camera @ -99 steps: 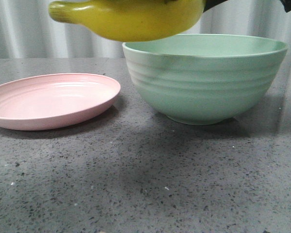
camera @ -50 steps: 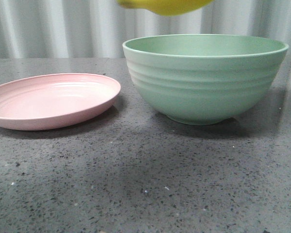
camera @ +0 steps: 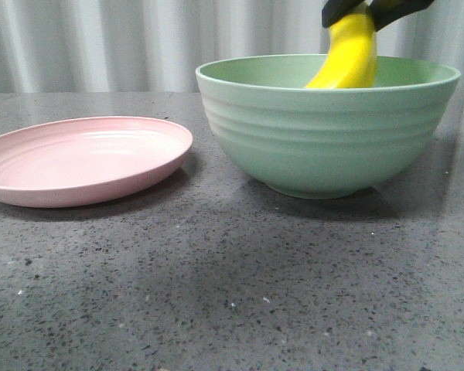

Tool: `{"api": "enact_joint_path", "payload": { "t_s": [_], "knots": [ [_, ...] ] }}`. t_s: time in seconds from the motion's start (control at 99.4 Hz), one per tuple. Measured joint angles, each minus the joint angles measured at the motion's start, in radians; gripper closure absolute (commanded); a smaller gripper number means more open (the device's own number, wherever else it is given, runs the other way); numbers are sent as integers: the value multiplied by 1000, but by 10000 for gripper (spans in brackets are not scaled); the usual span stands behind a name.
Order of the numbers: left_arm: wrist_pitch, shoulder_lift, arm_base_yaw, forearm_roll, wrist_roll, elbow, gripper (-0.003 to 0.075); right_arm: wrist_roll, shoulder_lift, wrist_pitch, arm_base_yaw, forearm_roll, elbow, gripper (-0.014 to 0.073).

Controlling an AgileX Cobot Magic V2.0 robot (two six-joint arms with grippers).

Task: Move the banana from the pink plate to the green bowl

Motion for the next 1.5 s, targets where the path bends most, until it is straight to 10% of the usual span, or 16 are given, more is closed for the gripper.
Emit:
{"api": "enact_joint_path", "payload": {
  "t_s": [0.181, 0.503, 0.765, 0.825, 1.5],
  "knots": [
    [-8, 0, 0, -2, 0, 0, 384, 0, 1, -9, 1, 0, 0, 211],
    [-26, 0, 0, -13, -3, 0, 384, 0, -41, -5, 1, -70, 0, 211],
    [-50, 0, 0, -13, -6, 0, 645, 0, -177, 37, 1, -127, 0, 664],
    [-50, 0, 0, -13, -6, 0, 743, 0, -217, 50, 1, -139, 0, 659],
    [-288, -335, 0, -21, -6, 357, 741, 0, -810, -222, 2, -199, 561, 659]
  ]
}}
